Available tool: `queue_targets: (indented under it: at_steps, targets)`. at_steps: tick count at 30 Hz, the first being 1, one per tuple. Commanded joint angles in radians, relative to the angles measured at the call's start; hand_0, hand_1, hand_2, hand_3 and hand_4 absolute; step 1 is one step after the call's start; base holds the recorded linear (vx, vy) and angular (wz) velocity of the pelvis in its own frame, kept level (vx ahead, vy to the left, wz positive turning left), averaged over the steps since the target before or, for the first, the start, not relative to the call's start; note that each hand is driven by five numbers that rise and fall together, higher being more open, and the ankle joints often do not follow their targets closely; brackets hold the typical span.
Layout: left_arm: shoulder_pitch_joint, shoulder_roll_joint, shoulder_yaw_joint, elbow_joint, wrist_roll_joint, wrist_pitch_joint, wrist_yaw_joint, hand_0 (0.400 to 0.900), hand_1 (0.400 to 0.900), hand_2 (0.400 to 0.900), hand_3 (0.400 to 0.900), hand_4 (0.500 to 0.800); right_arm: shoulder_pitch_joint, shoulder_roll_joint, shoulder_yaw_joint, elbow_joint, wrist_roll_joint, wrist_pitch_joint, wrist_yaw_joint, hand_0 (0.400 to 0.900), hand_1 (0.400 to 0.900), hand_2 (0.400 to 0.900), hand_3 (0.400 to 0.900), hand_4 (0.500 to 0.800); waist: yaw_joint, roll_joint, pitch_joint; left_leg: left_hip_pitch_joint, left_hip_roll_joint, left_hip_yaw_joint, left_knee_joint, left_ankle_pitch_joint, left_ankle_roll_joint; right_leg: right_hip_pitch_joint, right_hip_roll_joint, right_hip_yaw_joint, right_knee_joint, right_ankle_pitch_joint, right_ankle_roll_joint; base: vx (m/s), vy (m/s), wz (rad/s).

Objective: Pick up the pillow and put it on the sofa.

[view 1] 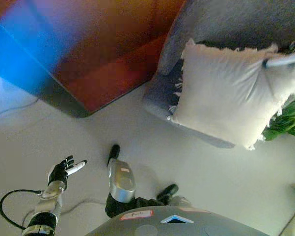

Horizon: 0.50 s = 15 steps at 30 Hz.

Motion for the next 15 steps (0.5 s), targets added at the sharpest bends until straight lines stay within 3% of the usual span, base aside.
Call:
queue_targets:
  at_steps: [1, 3, 7, 11, 15]
  targets:
    - [0.008, 0.055, -0.058, -0.043, 0.038, -0.048, 0.016, 0.9, 0.9, 0.9, 0.9, 0.8, -0.202, -0.137, 0.038, -0.058, 0.013, -0.004, -0.232, 0.9, 0.9, 0.9, 0.9, 0.8, 0.055, -0.018, -0.028, 0.15, 0.052, 0.059, -0.08, -0.014, 0.02, -0.007, -0.097, 0.054, 0.05, 0.042, 0.108, 0.06, 0.017, -0.07]
    - [0.026, 0.053, -0.055, -0.047, 0.059, -0.048, 0.012, 0.9, 0.9, 0.9, 0.9, 0.8, -0.175, -0.144, 0.013, -0.068, 0.01, -0.031, -0.272, 0.9, 0.9, 0.9, 0.9, 0.8, 0.051, -0.023, -0.045, 0.172, 0.059, 0.073, -0.097, -0.009, 0.02, 0.009, -0.094, 0.052, 0.044, 0.042, 0.108, 0.06, 0.039, -0.14]
    - [0.037, 0.036, -0.086, -0.045, 0.094, -0.063, -0.014, 0.9, 0.9, 0.9, 0.9, 0.8, -0.108, -0.143, -0.053, -0.162, 0.112, -0.182, -0.293, 0.9, 0.9, 0.9, 0.9, 0.8, 0.014, -0.022, -0.088, 0.221, 0.043, 0.107, -0.121, -0.011, 0.031, 0.027, -0.094, 0.066, 0.038, 0.04, 0.108, 0.05, 0.148, -0.19]
    - [0.028, 0.037, -0.107, -0.071, 0.112, -0.088, -0.021, 0.9, 0.9, 0.9, 0.9, 0.8, 0.018, -0.132, -0.145, -0.311, 0.16, -0.223, -0.28, 0.9, 0.9, 0.9, 0.9, 0.8, -0.021, -0.02, -0.105, 0.255, 0.03, 0.129, -0.13, -0.025, 0.042, 0.023, -0.108, 0.084, 0.056, 0.043, 0.108, -0.02, 0.113, -0.15]
    - [0.009, 0.032, -0.14, -0.121, 0.076, -0.098, -0.058, 0.9, 0.9, 0.9, 0.9, 0.8, 0.281, -0.088, -0.315, -0.543, 0.168, -0.303, -0.254, 0.9, 0.9, 0.9, 0.9, 0.8, -0.086, -0.02, -0.118, 0.286, -0.001, 0.18, -0.145, -0.025, 0.073, 0.002, -0.132, 0.098, 0.082, 0.075, 0.108, -0.09, 0.087, -0.19]
